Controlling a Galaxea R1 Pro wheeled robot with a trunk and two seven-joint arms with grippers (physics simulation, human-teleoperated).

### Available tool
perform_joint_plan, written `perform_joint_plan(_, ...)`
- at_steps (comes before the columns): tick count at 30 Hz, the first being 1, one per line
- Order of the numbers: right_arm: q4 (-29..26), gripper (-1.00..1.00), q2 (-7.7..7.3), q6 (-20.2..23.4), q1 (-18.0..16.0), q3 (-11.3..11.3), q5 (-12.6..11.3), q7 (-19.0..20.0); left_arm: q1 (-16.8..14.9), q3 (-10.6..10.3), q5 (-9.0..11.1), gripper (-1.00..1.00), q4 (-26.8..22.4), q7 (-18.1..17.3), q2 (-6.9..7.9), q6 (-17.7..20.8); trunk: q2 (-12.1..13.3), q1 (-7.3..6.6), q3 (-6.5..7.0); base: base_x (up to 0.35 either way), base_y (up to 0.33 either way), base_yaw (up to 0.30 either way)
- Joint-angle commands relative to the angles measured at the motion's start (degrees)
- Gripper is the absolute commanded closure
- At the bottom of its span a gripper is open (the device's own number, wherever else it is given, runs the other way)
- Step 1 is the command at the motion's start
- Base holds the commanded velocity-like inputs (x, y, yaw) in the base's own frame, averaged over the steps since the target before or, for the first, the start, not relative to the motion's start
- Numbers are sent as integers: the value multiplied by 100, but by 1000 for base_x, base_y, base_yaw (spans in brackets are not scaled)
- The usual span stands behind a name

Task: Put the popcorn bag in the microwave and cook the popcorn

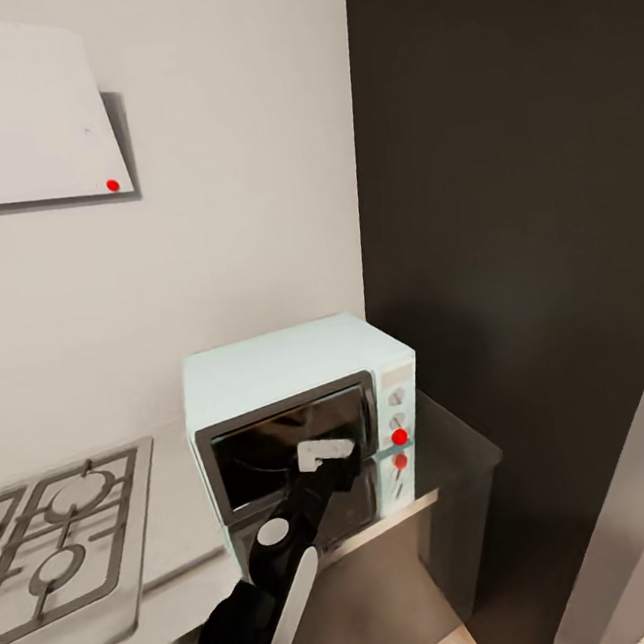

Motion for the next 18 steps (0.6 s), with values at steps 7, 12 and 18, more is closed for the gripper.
perform_joint_plan(7,19,-100,0,-16,-8,-49,52,2,-6,-27,69,-100,-7,54,-5,22,-7,-2,-8,-268,182,0)
perform_joint_plan(12,19,-100,2,-30,-6,-49,62,25,-5,-415,71,-100,-15,109,-5,22,-7,-2,-8,-269,182,0)
perform_joint_plan(18,5,-100,-47,-25,-6,-5,109,-4,1,-676,397,-100,-49,489,-4,28,-7,-2,-8,-269,182,0)
